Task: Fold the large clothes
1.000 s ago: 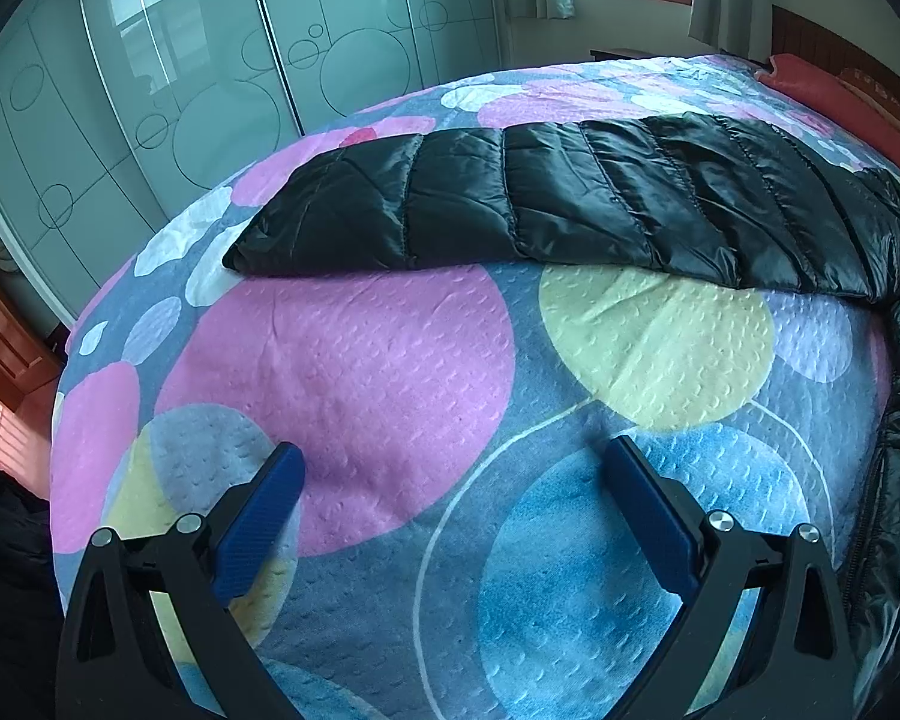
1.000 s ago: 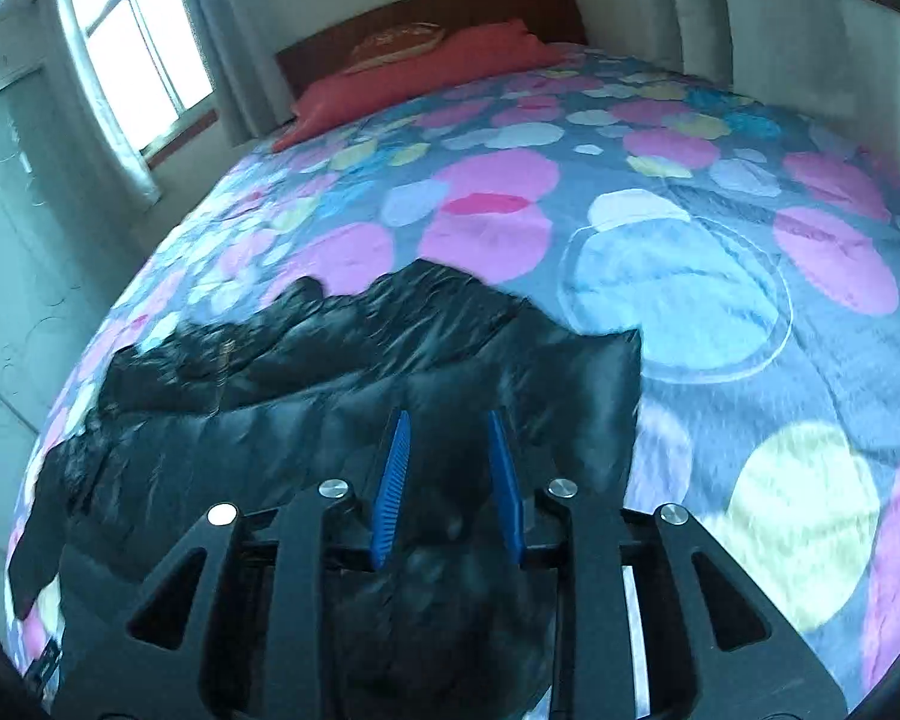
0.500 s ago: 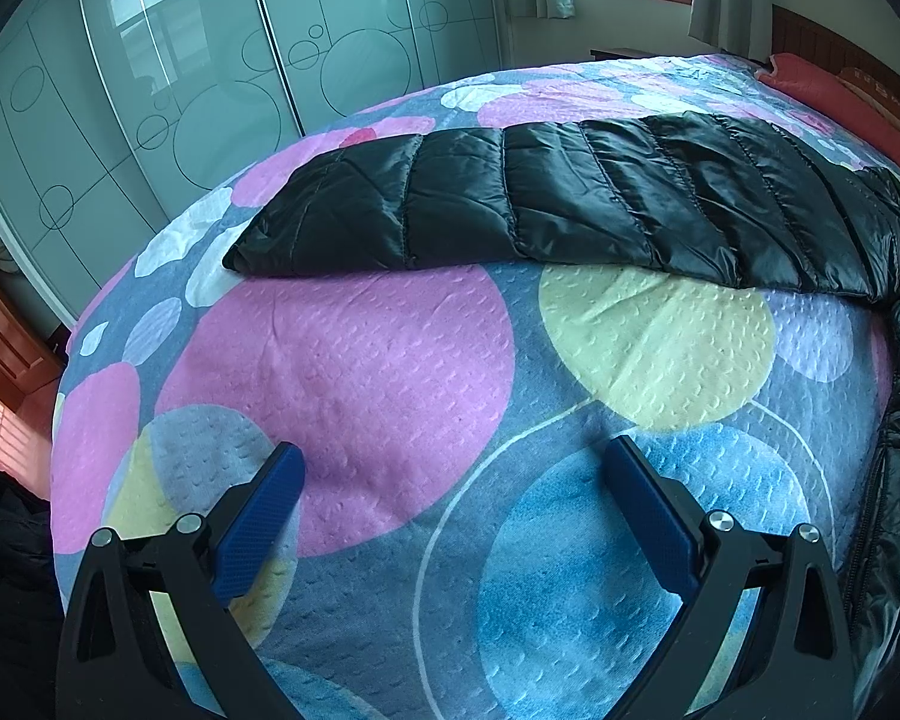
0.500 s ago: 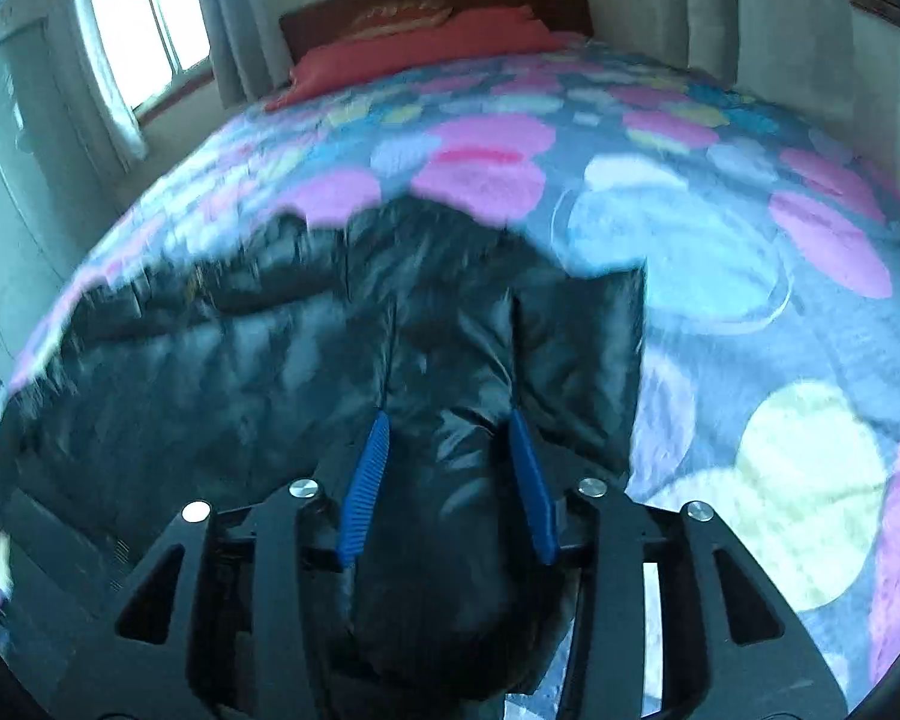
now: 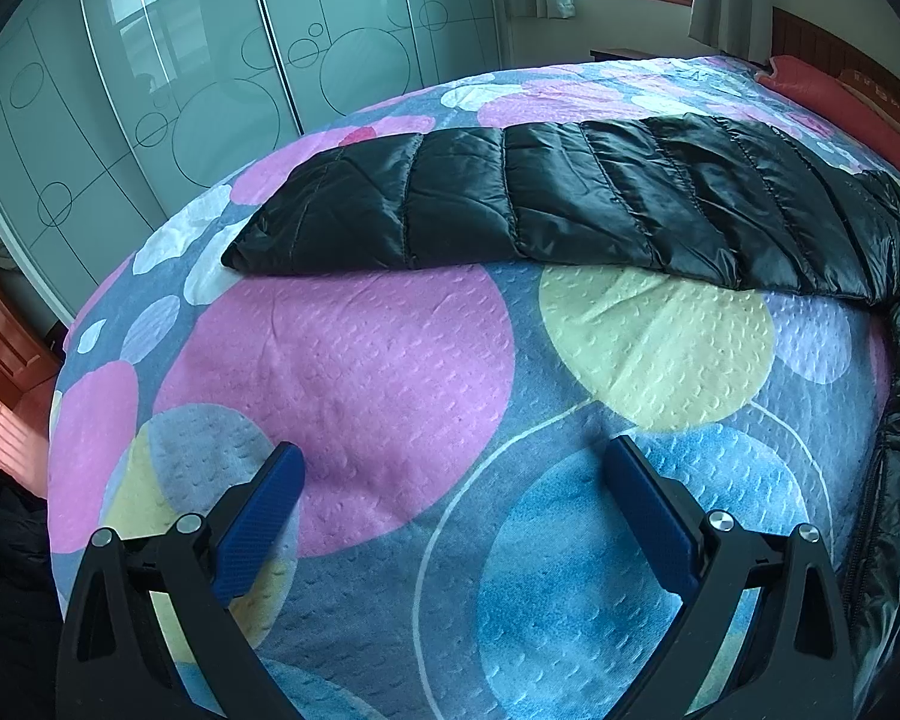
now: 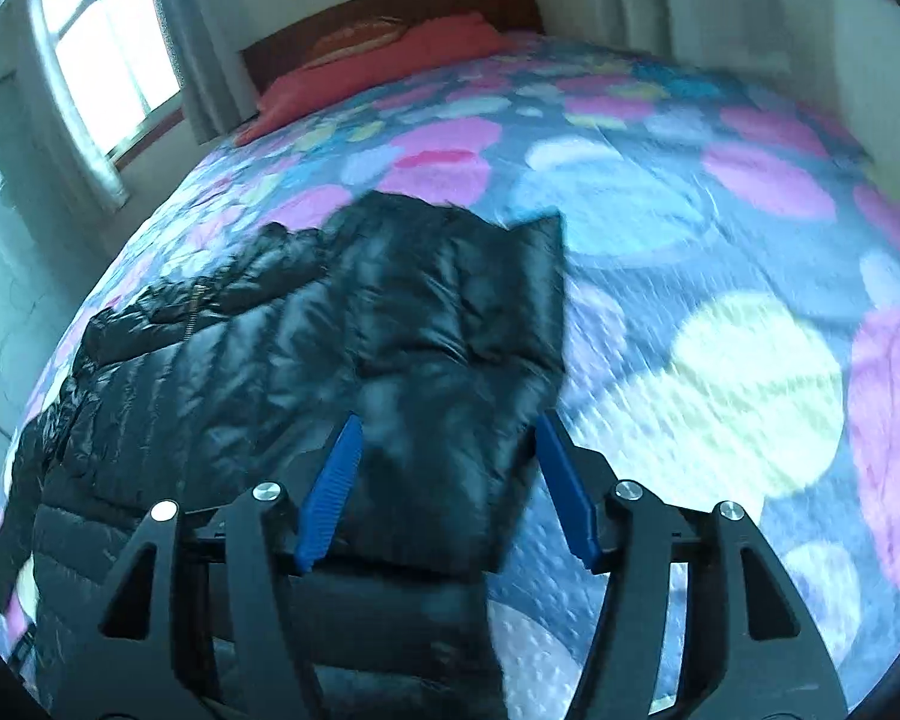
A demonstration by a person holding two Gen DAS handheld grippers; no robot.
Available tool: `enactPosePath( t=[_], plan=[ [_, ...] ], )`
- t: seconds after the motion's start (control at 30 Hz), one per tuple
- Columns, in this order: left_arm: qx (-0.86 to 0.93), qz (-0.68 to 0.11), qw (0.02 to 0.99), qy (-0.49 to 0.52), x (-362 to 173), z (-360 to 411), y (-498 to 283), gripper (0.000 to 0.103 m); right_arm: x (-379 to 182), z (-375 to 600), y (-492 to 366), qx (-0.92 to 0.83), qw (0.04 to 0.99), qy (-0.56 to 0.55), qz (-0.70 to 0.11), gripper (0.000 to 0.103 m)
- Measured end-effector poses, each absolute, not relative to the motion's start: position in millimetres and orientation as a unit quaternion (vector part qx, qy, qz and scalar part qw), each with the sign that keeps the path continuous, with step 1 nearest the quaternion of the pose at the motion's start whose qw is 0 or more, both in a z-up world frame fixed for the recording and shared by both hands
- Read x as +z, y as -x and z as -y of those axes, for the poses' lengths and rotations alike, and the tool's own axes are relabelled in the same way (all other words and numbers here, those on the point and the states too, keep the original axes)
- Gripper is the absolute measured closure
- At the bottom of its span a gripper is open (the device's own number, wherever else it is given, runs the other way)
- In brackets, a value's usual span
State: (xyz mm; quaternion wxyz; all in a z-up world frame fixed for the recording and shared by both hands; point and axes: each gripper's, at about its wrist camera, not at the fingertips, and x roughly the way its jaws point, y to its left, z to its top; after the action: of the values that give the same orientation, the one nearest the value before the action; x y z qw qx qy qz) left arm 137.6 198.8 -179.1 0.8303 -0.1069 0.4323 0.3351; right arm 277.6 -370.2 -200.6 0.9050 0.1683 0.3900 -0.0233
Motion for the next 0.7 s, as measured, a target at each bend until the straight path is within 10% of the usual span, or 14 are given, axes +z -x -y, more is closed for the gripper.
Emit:
enactPosePath(
  t=[0.2,0.3,0.4,0.7],
  plan=[
    [0.335,-0.433,0.830,0.107,-179,-200,-137,0.004,-230,392,-291,0.019,0.875,-0.268,-0.403,0.031],
    [0.335,-0.432,0.830,0.107,-179,-200,-137,0.004,-232,389,-296,0.039,0.873,-0.269,-0.405,0.063],
    [0.335,-0.432,0.830,0.107,-179,-200,-137,0.004,-236,388,-299,0.046,0.870,-0.273,-0.408,0.068],
    [0.333,-0.432,0.831,0.110,-179,-201,-137,0.004,-222,375,-290,0.008,0.882,-0.227,-0.413,0.041]
  ],
)
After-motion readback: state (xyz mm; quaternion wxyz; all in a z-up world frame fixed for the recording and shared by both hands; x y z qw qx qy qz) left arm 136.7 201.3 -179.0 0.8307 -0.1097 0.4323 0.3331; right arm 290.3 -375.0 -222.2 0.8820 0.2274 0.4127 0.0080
